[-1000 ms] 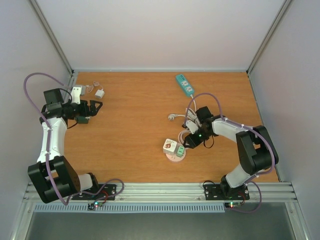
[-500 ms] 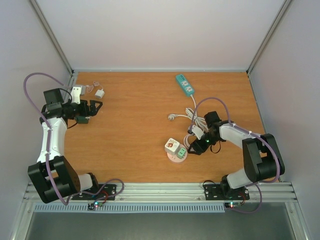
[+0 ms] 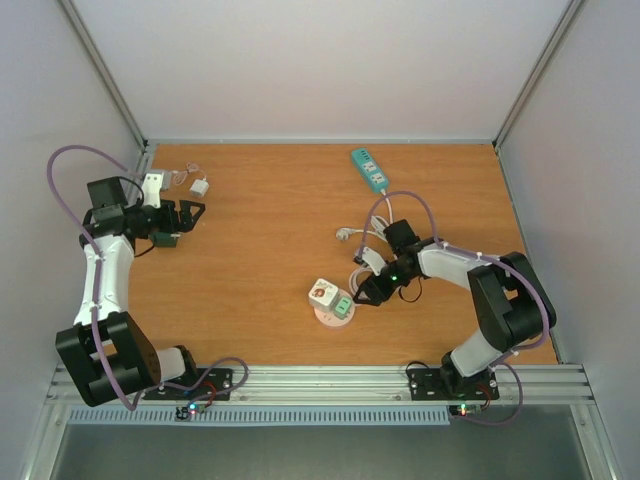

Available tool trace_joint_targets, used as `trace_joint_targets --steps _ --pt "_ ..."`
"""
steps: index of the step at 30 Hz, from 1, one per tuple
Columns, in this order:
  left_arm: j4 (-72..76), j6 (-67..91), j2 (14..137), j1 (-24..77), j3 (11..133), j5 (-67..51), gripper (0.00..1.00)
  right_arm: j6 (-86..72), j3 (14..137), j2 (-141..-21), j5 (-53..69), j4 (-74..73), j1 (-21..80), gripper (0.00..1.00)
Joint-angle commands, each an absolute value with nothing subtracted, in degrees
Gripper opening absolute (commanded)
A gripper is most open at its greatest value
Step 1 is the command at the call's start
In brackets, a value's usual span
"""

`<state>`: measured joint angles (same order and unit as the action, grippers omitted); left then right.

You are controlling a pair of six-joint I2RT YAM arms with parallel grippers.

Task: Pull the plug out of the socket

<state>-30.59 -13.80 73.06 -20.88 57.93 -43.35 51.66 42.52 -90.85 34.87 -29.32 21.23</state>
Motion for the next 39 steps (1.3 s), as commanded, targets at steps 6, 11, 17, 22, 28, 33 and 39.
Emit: trace_joint_targets --steps 6,11,17,22,28,33,39 --pt "-33.7 -20.1 72.4 -20.5 57.2 -47.6 1.00 41.3 45.2 -95.7 34.4 -29.1 26.5 0.61" --pt "-40.4 -28.9 72.5 -15.6 58.4 -45.0 1.00 41.7 48.2 -93.9 34.3 -30.2 25.1 0.64" --pt "-46.5 -40.5 74.3 -5.0 59.7 -40.3 1.00 44.3 49.6 -89.1 35.6 -31.7 22.4 0.69" --pt "-43.8 -44.5 74.3 4.9 58.7 -38.1 1.00 47.7 47.3 -81.1 39.6 -32.1 21.5 0.74" --pt "-38.7 -44.2 75.7 12.1 58.0 -35.9 1.00 47.3 43.0 -72.5 43.5 -31.1 23.7 0.84" --pt "-31.3 -41.9 73.8 14.3 54.5 -34.7 1.00 44.0 38.3 -67.5 38.1 -26.2 29.8 0.98" --pt "-29.1 -39.2 73.9 14.9 53.8 -33.1 1.00 42.1 36.3 -67.8 30.2 -21.8 36.8 0.99"
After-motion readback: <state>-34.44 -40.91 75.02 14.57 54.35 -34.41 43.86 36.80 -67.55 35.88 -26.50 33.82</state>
